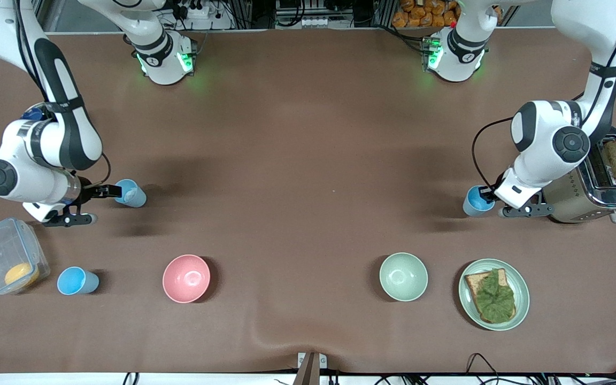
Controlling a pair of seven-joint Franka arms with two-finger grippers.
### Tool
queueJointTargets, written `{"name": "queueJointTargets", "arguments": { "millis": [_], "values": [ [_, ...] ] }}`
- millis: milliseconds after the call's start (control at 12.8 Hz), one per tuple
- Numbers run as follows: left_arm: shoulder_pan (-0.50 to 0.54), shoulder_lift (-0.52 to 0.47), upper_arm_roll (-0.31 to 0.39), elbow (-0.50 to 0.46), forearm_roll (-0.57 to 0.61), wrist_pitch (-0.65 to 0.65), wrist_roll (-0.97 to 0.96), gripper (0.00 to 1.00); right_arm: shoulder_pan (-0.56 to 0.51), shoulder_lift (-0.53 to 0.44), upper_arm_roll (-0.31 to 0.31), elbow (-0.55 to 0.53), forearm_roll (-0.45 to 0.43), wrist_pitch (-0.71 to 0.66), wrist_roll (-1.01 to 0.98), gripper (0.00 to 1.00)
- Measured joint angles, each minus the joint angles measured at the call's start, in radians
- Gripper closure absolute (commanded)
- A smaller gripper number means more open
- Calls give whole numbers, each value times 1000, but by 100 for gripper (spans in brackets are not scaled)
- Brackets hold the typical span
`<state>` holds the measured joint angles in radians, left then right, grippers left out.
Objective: Stack blue cups with both arms
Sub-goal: 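Grasp the second blue cup with the right gripper and lift both cups, then carry both blue cups toward the table middle, toward each other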
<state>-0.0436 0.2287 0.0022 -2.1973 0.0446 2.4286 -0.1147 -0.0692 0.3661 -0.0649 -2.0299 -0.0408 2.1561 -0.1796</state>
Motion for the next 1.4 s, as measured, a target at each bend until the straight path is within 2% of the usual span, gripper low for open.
{"name": "queueJointTargets", "arguments": {
  "millis": [156,234,312,623,935,1169,1403],
  "values": [
    [0,-26,-12,51,0,-93,0,100,0,22,0,0,18,4,-7,70],
    [0,-38,-17,83,-1,-148,0,100,0,28,1,0,33,4,-8,94],
    [0,-47,-21,120,-2,-207,0,100,0,33,1,0,48,4,-9,100],
    [0,-58,-34,273,-4,-380,0,100,0,40,6,1,82,-2,-11,100],
    [-1,-58,-43,377,-4,-500,0,100,45,40,21,47,89,-71,-30,100],
    [-1,-58,-54,451,-4,-579,-2,100,145,39,26,119,141,-148,84,100],
    [-1,-57,-56,507,-4,-605,-2,100,334,40,32,212,256,-211,275,100]
  ]
}}
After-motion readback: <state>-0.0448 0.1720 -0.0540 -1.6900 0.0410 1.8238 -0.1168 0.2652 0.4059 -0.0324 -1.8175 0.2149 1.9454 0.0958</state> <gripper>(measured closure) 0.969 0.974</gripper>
